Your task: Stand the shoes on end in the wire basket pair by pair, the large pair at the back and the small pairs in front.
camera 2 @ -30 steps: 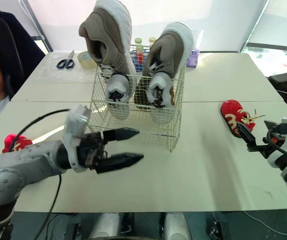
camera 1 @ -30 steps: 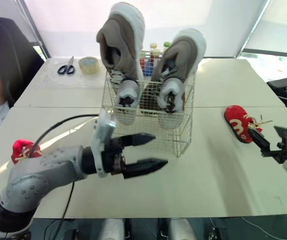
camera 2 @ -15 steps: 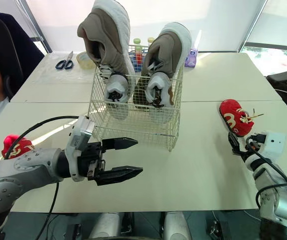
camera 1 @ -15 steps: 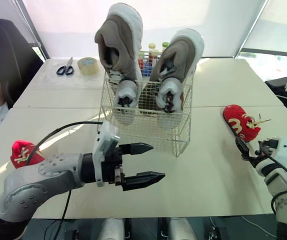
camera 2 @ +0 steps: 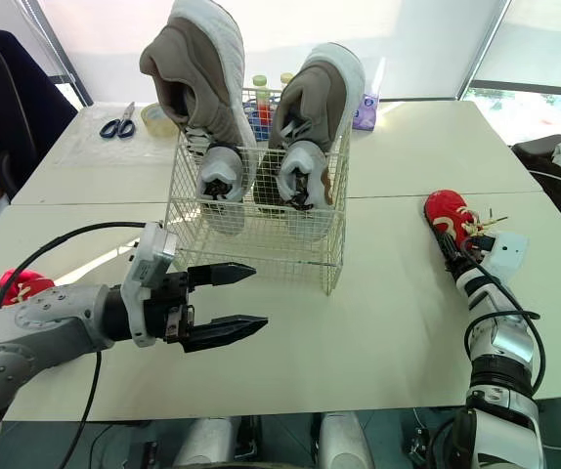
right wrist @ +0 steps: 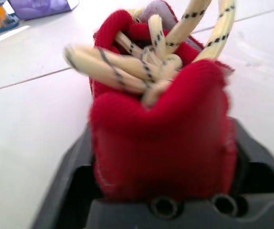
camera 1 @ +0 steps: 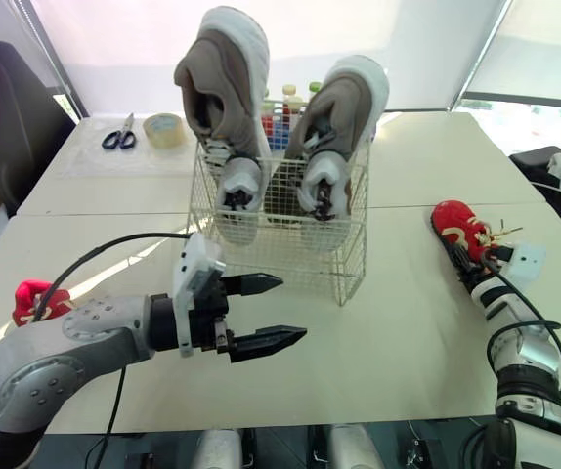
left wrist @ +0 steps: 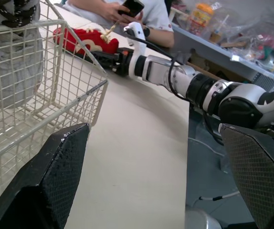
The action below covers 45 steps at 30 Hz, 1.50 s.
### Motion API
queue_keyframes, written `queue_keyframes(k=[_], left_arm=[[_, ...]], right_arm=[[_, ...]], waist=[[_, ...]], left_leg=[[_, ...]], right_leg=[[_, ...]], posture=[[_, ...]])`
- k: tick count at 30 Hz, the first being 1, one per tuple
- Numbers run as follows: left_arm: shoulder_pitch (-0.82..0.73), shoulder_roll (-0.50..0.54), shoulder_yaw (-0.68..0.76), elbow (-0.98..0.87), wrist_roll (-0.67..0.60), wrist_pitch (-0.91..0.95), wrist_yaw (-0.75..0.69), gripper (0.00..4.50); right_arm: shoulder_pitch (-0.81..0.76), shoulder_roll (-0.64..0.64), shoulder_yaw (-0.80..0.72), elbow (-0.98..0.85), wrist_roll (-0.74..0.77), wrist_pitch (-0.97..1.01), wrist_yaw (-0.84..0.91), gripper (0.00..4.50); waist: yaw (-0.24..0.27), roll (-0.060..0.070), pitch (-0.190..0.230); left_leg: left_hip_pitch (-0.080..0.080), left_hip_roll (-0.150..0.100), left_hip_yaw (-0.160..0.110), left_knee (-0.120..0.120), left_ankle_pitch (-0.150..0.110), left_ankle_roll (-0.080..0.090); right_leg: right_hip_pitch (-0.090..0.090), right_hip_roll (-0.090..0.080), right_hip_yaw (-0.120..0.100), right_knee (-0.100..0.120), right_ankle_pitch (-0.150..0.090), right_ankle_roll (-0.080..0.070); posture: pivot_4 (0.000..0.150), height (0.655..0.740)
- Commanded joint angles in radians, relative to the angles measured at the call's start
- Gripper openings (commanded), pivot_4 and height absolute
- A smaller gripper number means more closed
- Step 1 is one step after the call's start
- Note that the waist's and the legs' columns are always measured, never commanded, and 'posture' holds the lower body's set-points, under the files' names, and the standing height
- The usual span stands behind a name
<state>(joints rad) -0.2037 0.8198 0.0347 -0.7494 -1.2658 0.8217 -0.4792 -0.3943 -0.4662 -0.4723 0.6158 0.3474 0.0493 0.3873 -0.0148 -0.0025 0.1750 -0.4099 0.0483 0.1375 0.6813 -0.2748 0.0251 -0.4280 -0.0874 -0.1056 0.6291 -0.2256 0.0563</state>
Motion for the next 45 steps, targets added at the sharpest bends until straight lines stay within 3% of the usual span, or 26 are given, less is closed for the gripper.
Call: queue_keyframes(k=[1, 4, 10, 13, 15, 19, 23, 25, 29, 34, 45], left_arm=[[-0.009, 0.011, 0.030, -0.015, -0.007, -0.003, -0.005, 4.50], [-0.026, 0.020, 0.054, 0.011, -0.024, -0.004, -0.019, 4.50], [-0.216, 0.072, 0.233, 0.297, -0.308, 0.026, -0.053, 4.50], [-0.339, 0.088, 0.280, 0.486, -0.414, 0.065, -0.076, 4.50], [-0.404, 0.098, 0.294, 0.582, -0.414, 0.090, -0.096, 4.50], [-0.563, 0.091, 0.315, 0.705, -0.480, 0.128, -0.063, 4.50], [-0.599, 0.021, 0.322, 0.651, -0.666, 0.113, 0.088, 4.50], [-0.580, -0.038, 0.333, 0.590, -0.702, 0.120, 0.147, 4.50], [-0.532, -0.124, 0.345, 0.488, -0.706, 0.119, 0.232, 4.50], [-0.489, -0.147, 0.348, 0.435, -0.706, 0.106, 0.296, 4.50], [-0.518, -0.179, 0.276, 0.472, -0.706, 0.165, 0.288, 4.50]], right_arm=[[-0.002, -0.022, 0.001, -0.019, 0.008, -0.008, 0.018, 1.96], [-0.004, -0.060, -0.013, -0.106, 0.033, -0.007, 0.056, 1.96], [-0.267, -0.456, -0.054, -0.281, 0.163, 0.128, 0.304, 1.96], [-0.475, -0.580, -0.008, -0.317, 0.283, 0.270, 0.464, 1.96], [-0.574, -0.602, 0.053, -0.372, 0.362, 0.386, 0.567, 1.96], [-0.636, -0.541, 0.210, -0.553, 0.444, 0.500, 0.710, 1.96], [-0.631, -0.425, 0.260, -0.621, 0.477, 0.525, 0.735, 1.96], [-0.636, -0.386, 0.293, -0.632, 0.447, 0.496, 0.754, 1.96], [-0.661, -0.341, 0.333, -0.650, 0.432, 0.477, 0.796, 1.96], [-0.684, -0.321, 0.357, -0.664, 0.424, 0.484, 0.832, 1.96], [-0.696, -0.317, 0.424, -0.756, 0.309, 0.402, 0.870, 1.96]], waist=[[0.000, 0.000, 0.000], [0.001, 0.002, 0.001], [0.003, 0.027, 0.016], [-0.003, 0.024, 0.016], [-0.004, 0.014, 0.015], [-0.008, -0.002, 0.014], [0.004, -0.004, 0.015], [0.020, -0.004, 0.016], [0.028, -0.006, 0.017], [0.026, -0.007, 0.017], [0.027, -0.007, 0.016]], left_leg=[[0.000, 0.000, 0.000, 0.000, 0.000, 0.000], [0.000, 0.000, 0.000, 0.000, 0.000, 0.000], [-0.002, -0.002, 0.003, 0.001, 0.000, 0.002], [0.000, -0.001, 0.002, -0.003, 0.000, 0.001], [0.001, 0.001, 0.000, -0.007, 0.002, -0.003], [0.005, 0.003, -0.001, -0.016, 0.006, -0.011], [0.002, 0.002, 0.000, -0.015, 0.008, -0.013], [0.000, -0.001, -0.001, -0.014, 0.009, -0.015], [-0.002, -0.002, 0.000, -0.012, 0.007, -0.012], [-0.001, -0.002, -0.001, -0.012, 0.008, -0.012], [0.000, -0.001, -0.001, -0.012, 0.009, -0.014]], right_leg=[[0.000, 0.000, 0.000, 0.000, 0.000, 0.000], [0.000, 0.000, 0.000, 0.000, 0.000, 0.000], [-0.003, -0.003, 0.002, 0.002, -0.001, 0.001], [-0.005, 0.002, 0.003, 0.002, 0.001, 0.004], [-0.005, 0.007, 0.002, 0.001, -0.001, 0.001], [-0.005, 0.009, 0.002, 0.001, -0.003, -0.002], [-0.007, 0.003, 0.003, 0.002, -0.002, -0.002], [-0.007, -0.001, 0.002, 0.002, -0.001, -0.001], [-0.006, -0.001, 0.001, 0.000, 0.000, 0.002], [-0.006, -0.001, 0.000, 0.001, 0.000, 0.002], [-0.006, 0.001, 0.000, 0.002, 0.000, 0.001]], posture=[[0.150, 0.7400], [0.150, 0.7400], [0.150, 0.7400], [0.150, 0.7400], [0.150, 0.7400], [0.150, 0.7400], [0.150, 0.7400], [0.150, 0.7400], [0.150, 0.7400], [0.150, 0.7400], [0.150, 0.7400]])
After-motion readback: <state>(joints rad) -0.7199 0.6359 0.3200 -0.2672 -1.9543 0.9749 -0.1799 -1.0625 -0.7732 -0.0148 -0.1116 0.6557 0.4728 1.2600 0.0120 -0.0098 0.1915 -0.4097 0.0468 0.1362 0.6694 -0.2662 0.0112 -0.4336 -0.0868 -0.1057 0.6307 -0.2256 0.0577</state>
